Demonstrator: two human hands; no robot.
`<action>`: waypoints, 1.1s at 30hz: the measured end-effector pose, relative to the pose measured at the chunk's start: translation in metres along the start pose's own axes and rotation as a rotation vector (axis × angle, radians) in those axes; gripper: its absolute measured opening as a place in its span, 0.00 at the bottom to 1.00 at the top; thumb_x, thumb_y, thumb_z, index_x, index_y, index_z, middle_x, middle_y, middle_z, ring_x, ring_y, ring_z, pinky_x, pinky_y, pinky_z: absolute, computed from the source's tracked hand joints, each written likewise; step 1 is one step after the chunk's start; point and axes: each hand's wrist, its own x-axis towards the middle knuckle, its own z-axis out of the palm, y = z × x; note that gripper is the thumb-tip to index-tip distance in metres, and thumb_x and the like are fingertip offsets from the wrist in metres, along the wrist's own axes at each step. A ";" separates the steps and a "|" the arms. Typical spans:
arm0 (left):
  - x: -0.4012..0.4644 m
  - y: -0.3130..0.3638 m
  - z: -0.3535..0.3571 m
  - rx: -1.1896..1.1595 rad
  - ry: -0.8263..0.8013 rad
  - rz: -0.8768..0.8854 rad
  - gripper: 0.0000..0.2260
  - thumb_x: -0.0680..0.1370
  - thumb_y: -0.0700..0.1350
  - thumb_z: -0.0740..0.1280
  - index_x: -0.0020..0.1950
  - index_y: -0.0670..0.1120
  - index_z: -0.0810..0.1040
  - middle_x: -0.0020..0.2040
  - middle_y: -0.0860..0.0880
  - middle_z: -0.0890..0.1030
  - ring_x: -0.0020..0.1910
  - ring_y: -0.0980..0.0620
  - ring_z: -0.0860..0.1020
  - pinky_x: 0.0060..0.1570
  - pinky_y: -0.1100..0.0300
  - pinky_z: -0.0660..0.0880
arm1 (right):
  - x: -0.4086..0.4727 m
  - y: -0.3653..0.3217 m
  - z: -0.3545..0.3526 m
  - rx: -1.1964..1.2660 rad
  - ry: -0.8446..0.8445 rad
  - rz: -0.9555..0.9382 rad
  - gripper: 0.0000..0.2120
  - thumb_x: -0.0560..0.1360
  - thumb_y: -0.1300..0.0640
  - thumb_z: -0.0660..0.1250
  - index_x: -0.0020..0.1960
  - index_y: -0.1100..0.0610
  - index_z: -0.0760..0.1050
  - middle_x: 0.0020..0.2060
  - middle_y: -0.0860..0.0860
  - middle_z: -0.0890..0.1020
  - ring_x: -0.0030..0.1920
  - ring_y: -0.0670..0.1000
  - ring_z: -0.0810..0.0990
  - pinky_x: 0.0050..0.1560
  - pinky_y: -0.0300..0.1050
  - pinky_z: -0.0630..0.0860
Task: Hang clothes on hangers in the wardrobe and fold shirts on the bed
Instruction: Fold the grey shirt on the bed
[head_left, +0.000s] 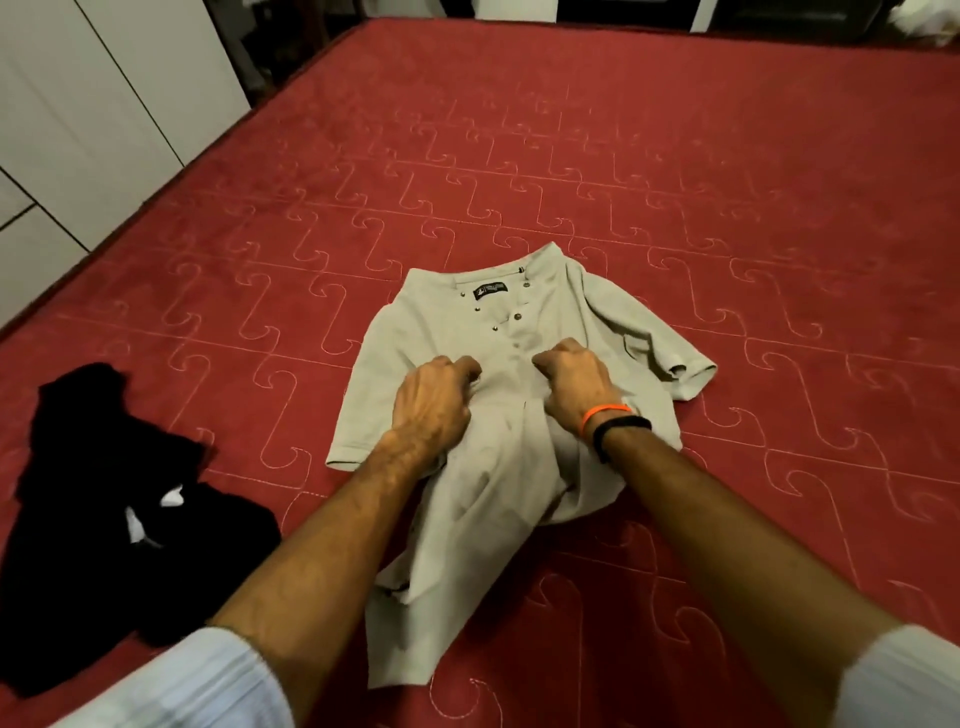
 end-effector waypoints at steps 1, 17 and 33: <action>-0.006 0.001 0.000 -0.008 -0.031 0.003 0.22 0.76 0.38 0.63 0.68 0.55 0.74 0.57 0.43 0.79 0.57 0.39 0.77 0.54 0.51 0.74 | -0.005 0.000 -0.003 0.009 -0.014 -0.010 0.19 0.72 0.65 0.67 0.63 0.57 0.79 0.59 0.58 0.75 0.59 0.61 0.76 0.60 0.46 0.71; -0.278 0.076 0.033 -0.020 -0.200 0.016 0.29 0.74 0.38 0.61 0.73 0.58 0.70 0.58 0.44 0.77 0.59 0.43 0.76 0.58 0.53 0.73 | -0.277 0.046 0.011 0.178 -0.027 -0.051 0.22 0.66 0.64 0.64 0.57 0.52 0.83 0.53 0.52 0.82 0.57 0.54 0.80 0.60 0.46 0.76; -0.345 0.119 0.040 -0.108 -0.025 -0.018 0.10 0.80 0.54 0.65 0.57 0.52 0.81 0.54 0.48 0.83 0.54 0.47 0.80 0.55 0.51 0.77 | -0.381 0.008 -0.002 0.112 0.275 0.144 0.15 0.73 0.54 0.67 0.59 0.54 0.81 0.54 0.54 0.83 0.56 0.56 0.80 0.56 0.48 0.77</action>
